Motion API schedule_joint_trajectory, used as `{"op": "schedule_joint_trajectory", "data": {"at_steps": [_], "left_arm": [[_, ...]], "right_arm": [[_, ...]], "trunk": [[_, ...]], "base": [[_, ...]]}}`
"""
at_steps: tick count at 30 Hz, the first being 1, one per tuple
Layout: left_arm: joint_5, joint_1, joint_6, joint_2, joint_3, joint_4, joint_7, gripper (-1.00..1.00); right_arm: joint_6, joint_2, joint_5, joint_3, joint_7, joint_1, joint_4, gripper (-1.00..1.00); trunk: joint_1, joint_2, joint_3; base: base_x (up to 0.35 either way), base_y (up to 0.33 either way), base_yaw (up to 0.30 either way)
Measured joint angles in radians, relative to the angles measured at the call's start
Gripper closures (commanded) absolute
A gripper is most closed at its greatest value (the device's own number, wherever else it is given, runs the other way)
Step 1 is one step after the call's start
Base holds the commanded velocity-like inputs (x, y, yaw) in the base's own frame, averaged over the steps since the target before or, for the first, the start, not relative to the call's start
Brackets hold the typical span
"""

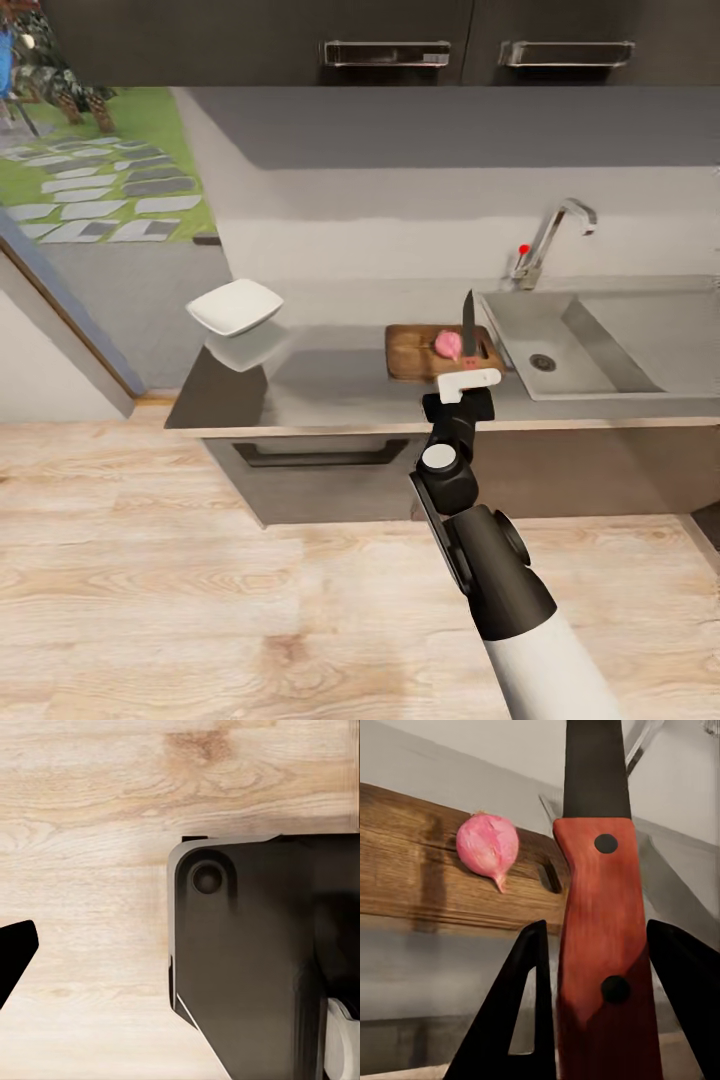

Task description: In the kitchen, take the Vidalia onion out of the sink, dice it on the chopping board with the paring knife, put the diced onion into the bowl on the countertop, then place both the paring knife and the chopping board into the sink.

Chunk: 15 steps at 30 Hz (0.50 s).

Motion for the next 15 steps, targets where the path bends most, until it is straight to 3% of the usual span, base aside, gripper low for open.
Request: {"op": "schedule_joint_trajectory", "data": {"at_steps": [5,8,11,15], "left_arm": [[0.0,0.0,0.0,0.001,0.0,0.0,0.0,-1.0],[0.0,0.0,0.0,0.0,0.0,0.0,0.0,-1.0],[0.0,0.0,0.0,0.0,0.0,-0.001,0.0,-1.0],[0.0,0.0,0.0,0.0,0.0,-0.002,0.0,-1.0]], "right_arm": [[0.022,0.0,0.019,0.034,0.001,0.0,0.004,1.0],[0.081,0.0,0.041,0.053,0.009,-0.001,0.022,1.0],[0.13,0.0,0.091,0.059,0.014,-0.059,0.1,1.0],[0.139,0.0,0.113,0.06,0.017,-0.177,0.272,1.0]], "trunk": [[0.0,0.0,0.0],[0.0,0.0,0.0],[0.0,0.0,0.0],[0.0,0.0,0.0]], "base": [[0.0,-0.3,0.0],[0.0,-0.093,0.0],[0.0,-0.015,0.0],[0.0,-0.004,0.0]]}}
